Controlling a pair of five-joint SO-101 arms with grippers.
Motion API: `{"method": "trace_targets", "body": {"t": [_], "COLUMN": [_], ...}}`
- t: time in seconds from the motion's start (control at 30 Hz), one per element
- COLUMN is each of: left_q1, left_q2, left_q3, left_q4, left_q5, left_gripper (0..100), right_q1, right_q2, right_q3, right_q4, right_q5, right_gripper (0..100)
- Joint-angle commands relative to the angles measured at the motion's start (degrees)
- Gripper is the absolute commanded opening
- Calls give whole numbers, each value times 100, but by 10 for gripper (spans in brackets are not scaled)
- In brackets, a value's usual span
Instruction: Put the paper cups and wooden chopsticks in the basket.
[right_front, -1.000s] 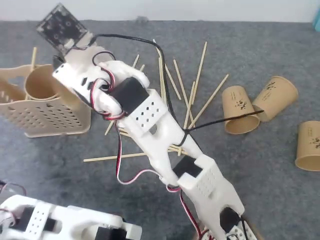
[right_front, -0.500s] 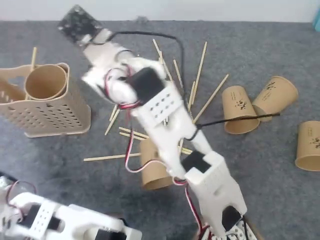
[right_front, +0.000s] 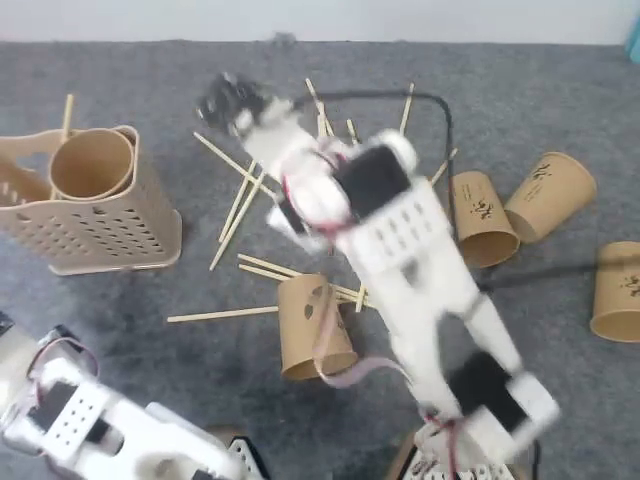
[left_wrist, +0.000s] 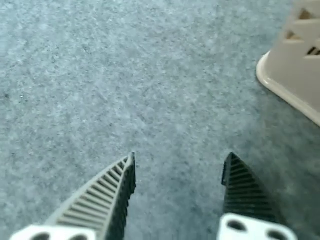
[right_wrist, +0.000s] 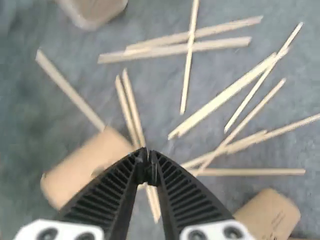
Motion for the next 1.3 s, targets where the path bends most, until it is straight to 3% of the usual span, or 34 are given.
{"method": "trace_targets", "body": {"t": [0.0, 0.23, 0.53, 0.8, 1.27], "left_q1": [211, 343, 554, 993, 976], "left_q2": [-176, -176, -176, -176, -176], "left_q3": [-347, -936, -1218, -989, -980], "left_q4": [343, 1090, 1978, 1723, 1723], "left_q5": [-53, -53, -53, -62, -70], "left_gripper": [269, 269, 269, 269, 268], "right_q1": [-163, -338, -1358, -1516, -119], "right_q2": [-1569, -2923, -4286, -4989, -5947], "right_q3": [1222, 3763, 6637, 8070, 9758], "right_q4": [127, -207, -963, -2053, -5358], "right_q5": [281, 1459, 2549, 2541, 1591], "right_gripper": [11, 160, 177, 178, 175]}}
